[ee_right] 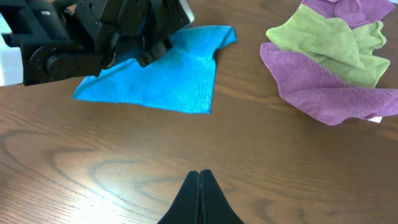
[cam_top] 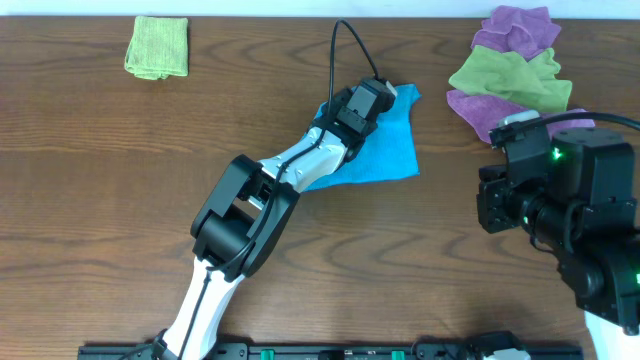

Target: Fold the cloth

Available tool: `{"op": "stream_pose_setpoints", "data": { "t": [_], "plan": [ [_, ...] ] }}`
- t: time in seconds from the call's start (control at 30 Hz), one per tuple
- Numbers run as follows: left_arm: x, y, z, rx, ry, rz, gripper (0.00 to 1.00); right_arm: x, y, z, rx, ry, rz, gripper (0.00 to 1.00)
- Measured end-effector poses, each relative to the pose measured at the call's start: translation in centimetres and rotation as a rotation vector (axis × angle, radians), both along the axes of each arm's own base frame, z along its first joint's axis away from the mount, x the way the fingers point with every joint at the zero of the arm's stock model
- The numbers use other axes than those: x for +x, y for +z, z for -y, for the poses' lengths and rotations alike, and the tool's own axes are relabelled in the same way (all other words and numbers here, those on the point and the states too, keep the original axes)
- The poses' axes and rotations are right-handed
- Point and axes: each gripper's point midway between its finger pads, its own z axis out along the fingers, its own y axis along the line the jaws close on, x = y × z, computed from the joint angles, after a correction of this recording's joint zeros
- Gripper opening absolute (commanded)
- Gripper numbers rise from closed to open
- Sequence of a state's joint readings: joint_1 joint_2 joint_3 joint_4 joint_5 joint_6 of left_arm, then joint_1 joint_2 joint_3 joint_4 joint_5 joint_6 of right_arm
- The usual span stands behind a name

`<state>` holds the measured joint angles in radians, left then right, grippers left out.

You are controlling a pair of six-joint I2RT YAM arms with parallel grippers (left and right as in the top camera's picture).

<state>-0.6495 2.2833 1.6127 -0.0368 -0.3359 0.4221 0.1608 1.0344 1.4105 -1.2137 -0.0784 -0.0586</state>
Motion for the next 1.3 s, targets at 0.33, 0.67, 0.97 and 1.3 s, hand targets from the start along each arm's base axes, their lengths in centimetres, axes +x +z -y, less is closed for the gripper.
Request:
{"op": "stream_pose_setpoints", "data": {
  "t": [0.33, 0.67, 0.97, 1.3],
  "plan": [
    [0.1, 0.2, -0.7, 0.029, 0.032, 0.012, 0.57, 1.0, -1.0, -0.2, -0.006, 0.000, -0.038, 0.01],
    [-0.2, 2.1, -0.9, 0.023, 0.034, 0.017, 0.51, 2.0, -0.8, -0.3, -0.002, 0.000, -0.015, 0.02],
    [-1.4, 1.3, -0.9, 0.043, 0.014, -0.039, 0.07, 2.2, -0.6, -0.4, -0.001, 0.000, -0.006, 0.02],
    [-1.3, 0.8, -1.9, 0.043, 0.020, -0.069, 0.06, 2.2, -0.6, -0.3, -0.002, 0.000, -0.005, 0.01]
  ]
}}
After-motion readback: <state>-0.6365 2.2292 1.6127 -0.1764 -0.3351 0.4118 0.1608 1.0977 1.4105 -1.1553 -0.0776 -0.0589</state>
